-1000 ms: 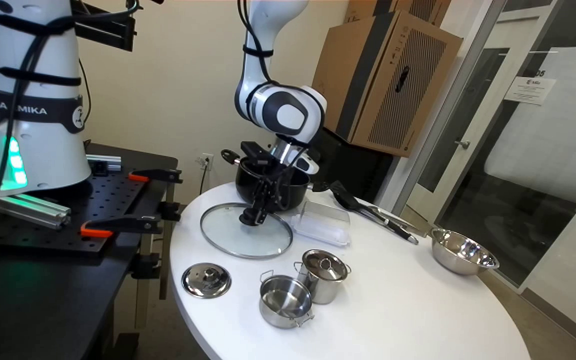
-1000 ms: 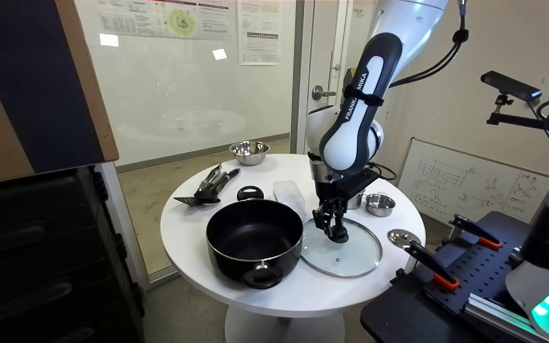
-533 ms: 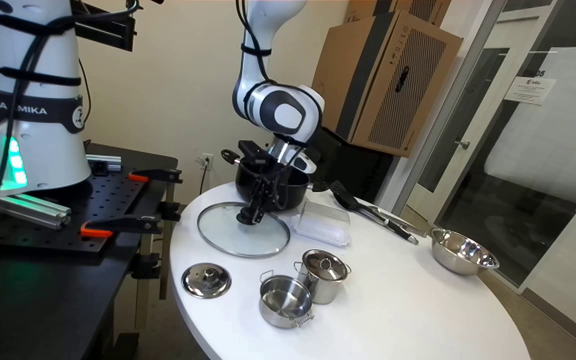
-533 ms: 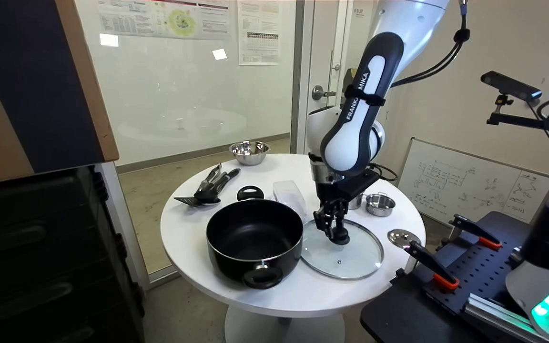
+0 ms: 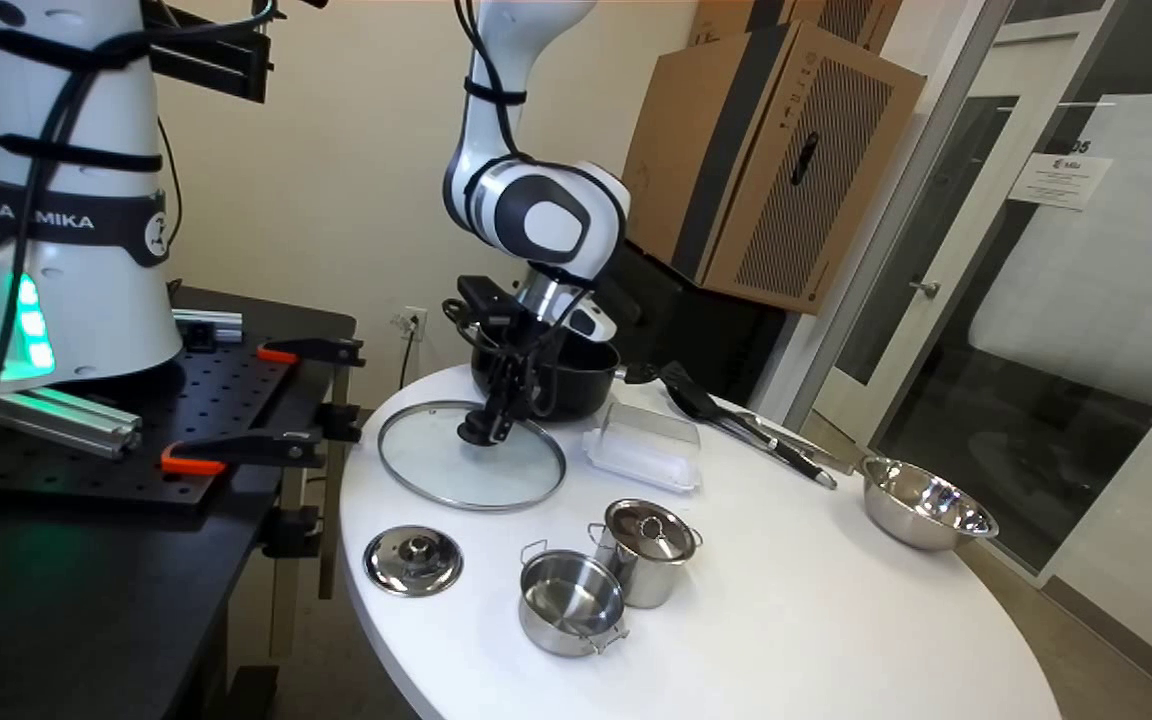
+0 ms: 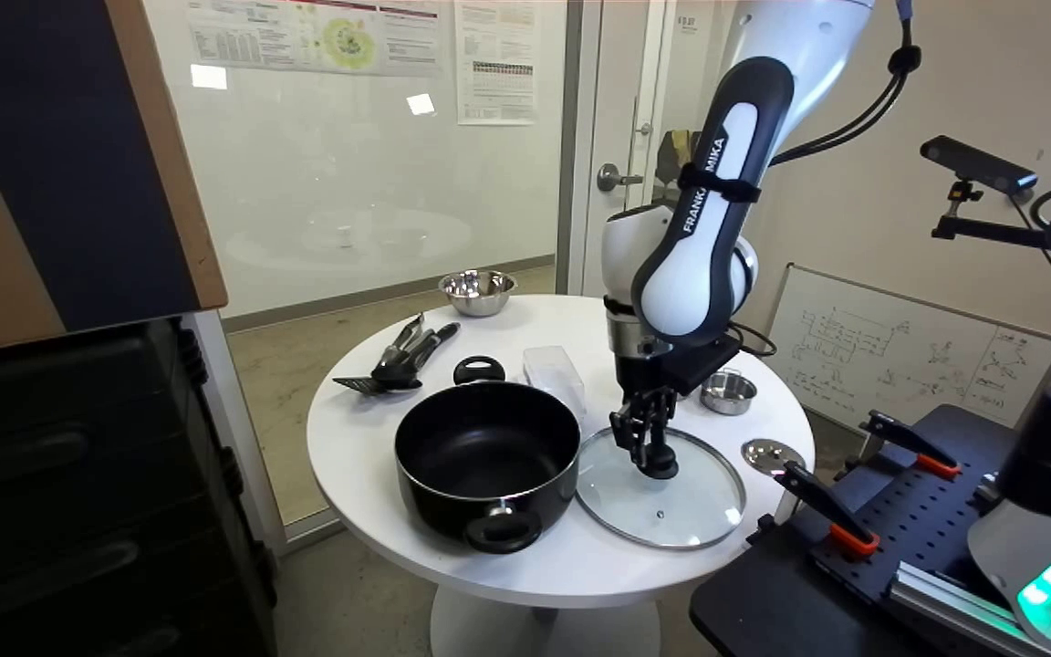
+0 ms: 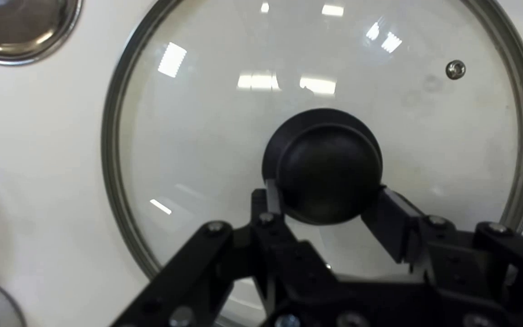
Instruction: Take the clear lid and put it on the left black pot
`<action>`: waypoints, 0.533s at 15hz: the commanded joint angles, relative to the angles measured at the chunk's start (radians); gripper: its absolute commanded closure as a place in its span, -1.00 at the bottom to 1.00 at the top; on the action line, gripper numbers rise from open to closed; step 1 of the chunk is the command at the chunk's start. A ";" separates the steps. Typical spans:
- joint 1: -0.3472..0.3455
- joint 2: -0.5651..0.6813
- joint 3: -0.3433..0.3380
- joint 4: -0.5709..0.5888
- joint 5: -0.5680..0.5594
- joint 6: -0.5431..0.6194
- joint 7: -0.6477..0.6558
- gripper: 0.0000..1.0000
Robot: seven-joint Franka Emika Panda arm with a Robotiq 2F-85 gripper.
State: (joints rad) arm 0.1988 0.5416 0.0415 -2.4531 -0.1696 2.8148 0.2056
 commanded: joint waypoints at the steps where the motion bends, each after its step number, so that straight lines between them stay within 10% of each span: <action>1: 0.001 -0.048 0.002 -0.051 0.038 0.032 -0.025 -0.47; 8: 0.031 -0.084 -0.022 -0.106 0.015 0.048 -0.012 -1.00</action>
State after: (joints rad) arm 0.2061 0.4931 0.0349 -2.5117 -0.1656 2.8327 0.2056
